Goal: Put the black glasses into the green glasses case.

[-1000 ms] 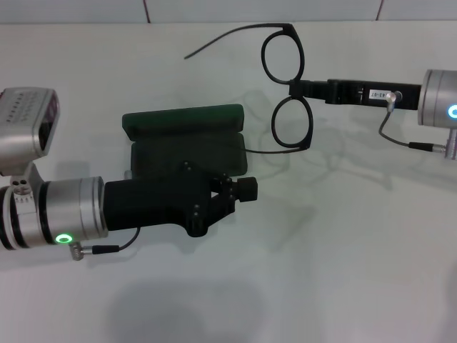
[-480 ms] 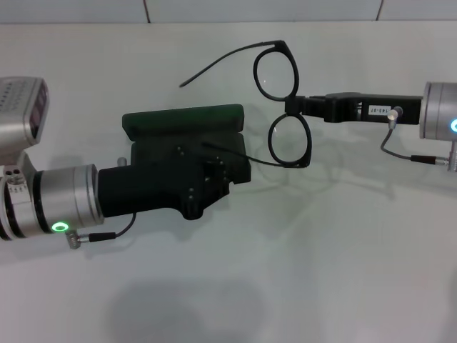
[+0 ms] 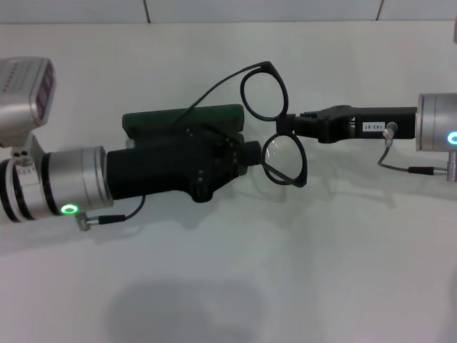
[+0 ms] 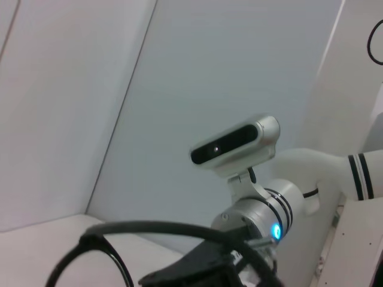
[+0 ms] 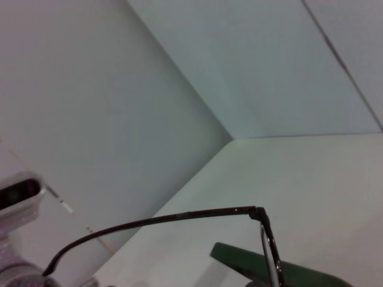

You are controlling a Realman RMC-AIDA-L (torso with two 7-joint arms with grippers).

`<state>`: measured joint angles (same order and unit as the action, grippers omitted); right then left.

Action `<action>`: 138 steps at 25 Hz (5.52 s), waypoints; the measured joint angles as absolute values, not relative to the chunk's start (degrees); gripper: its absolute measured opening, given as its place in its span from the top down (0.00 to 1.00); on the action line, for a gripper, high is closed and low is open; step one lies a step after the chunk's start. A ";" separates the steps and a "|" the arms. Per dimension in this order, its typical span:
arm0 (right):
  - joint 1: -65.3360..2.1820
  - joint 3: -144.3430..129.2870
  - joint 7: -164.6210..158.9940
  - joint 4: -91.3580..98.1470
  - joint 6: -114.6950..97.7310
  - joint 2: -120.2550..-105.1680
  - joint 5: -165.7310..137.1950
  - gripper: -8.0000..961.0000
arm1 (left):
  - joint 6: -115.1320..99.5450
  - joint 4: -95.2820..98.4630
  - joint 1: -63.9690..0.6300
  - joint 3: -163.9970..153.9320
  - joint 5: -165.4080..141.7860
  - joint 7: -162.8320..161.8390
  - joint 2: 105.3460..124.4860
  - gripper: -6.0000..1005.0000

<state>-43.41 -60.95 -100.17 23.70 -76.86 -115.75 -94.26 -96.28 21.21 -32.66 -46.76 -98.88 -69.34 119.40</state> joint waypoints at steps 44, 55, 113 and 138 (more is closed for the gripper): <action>-37.89 -58.08 -94.04 32.36 -79.20 -115.41 -93.43 0.91 | -94.94 20.48 -33.44 -47.39 -98.46 -68.73 119.54 0.99; -29.24 -61.25 -63.76 53.22 -73.88 -115.95 -93.95 0.90 | -97.16 21.10 -32.32 -48.38 -105.80 -73.76 118.52 0.99; -29.41 -87.10 -30.79 52.56 -73.41 -116.00 -79.34 0.89 | -96.32 21.18 -34.45 -48.95 -103.52 -73.91 119.00 0.98; -32.95 -87.58 -30.50 47.54 -64.76 -116.16 -74.71 0.88 | -91.91 24.72 -27.49 -49.10 -104.54 -74.30 116.54 0.98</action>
<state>-32.95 -87.58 -30.50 47.54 -64.76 -116.16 -74.71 -91.91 24.72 -27.49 -49.10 -104.54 -74.30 116.54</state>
